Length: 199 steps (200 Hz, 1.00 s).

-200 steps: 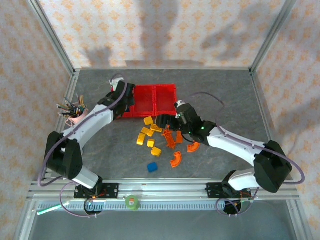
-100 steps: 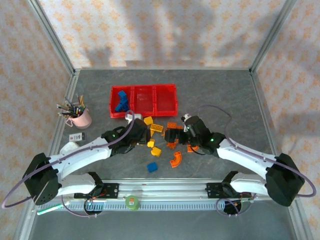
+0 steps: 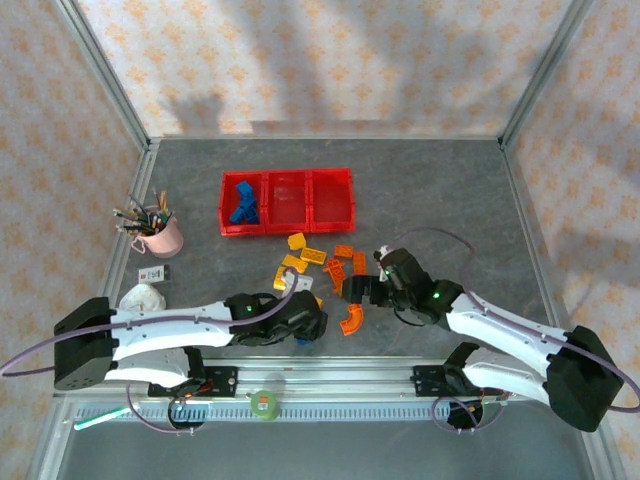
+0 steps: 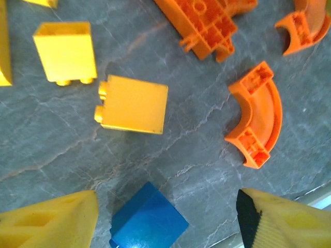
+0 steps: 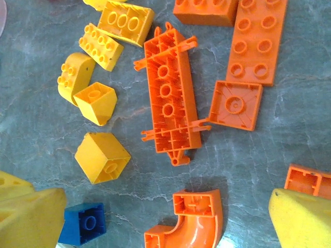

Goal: Sort the legos into containers by color
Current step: Pick up the lego from the middle-left of the table.

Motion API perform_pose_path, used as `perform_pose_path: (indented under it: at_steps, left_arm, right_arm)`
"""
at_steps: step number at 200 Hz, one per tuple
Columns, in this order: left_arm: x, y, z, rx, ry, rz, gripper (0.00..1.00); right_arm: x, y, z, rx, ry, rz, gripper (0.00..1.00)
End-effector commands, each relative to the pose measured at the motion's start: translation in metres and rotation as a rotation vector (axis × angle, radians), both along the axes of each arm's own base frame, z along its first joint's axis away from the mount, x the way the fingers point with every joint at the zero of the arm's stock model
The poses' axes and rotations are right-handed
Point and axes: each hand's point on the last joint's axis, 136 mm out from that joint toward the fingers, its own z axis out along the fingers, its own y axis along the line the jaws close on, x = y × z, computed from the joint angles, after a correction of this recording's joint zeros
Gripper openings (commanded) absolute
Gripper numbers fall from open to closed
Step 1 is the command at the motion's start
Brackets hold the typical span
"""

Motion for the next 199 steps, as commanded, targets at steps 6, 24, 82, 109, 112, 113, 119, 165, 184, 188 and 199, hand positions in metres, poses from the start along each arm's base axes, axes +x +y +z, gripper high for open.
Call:
perform_pose_path:
  at_steps: [6, 24, 82, 109, 112, 113, 119, 165, 184, 188, 199]
  left_arm:
    - [-0.002, 0.003, -0.022, 0.081, 0.012, -0.022, 0.75]
    - [-0.001, -0.001, -0.028, 0.101, 0.014, -0.044, 0.76]
    - [-0.018, -0.012, -0.045, 0.082, 0.057, -0.114, 0.74]
    - [-0.021, -0.004, -0.052, 0.118, 0.059, -0.09, 0.71]
    - [-0.021, -0.002, -0.054, 0.127, 0.059, -0.083, 0.7]
    - [-0.021, -0.001, -0.054, 0.13, 0.059, -0.082, 0.7]
    - [-0.02, 0.001, -0.056, 0.139, 0.062, -0.069, 0.69]
    - [-0.022, 0.015, -0.069, 0.184, 0.078, -0.036, 0.56]
    - [-0.021, 0.016, -0.07, 0.193, 0.073, -0.027, 0.5]
    - [-0.021, 0.016, -0.07, 0.193, 0.073, -0.028, 0.49]
    - [-0.021, 0.016, -0.07, 0.191, 0.068, -0.029, 0.46]
  right_arm:
    - [0.0, -0.003, 0.0, 0.003, 0.002, -0.019, 1.0]
    - [0.001, -0.003, 0.003, 0.007, -0.004, -0.019, 1.0]
    - [0.0, -0.005, 0.001, 0.004, -0.008, -0.027, 1.0]
    - [0.001, -0.003, 0.0, 0.01, -0.008, -0.024, 1.0]
    - [0.002, -0.003, 0.001, 0.012, -0.008, -0.025, 1.0]
    - [0.002, -0.003, 0.001, 0.012, -0.009, -0.024, 1.0]
    - [0.002, -0.002, 0.001, 0.013, -0.008, -0.022, 1.0]
    - [0.001, 0.0, 0.001, 0.019, -0.007, -0.013, 1.0]
    - [0.001, 0.001, 0.003, 0.025, -0.009, -0.01, 1.0]
    - [0.002, 0.001, 0.003, 0.025, -0.011, -0.011, 1.0]
    - [0.002, 0.0, 0.003, 0.026, -0.014, -0.013, 1.0]
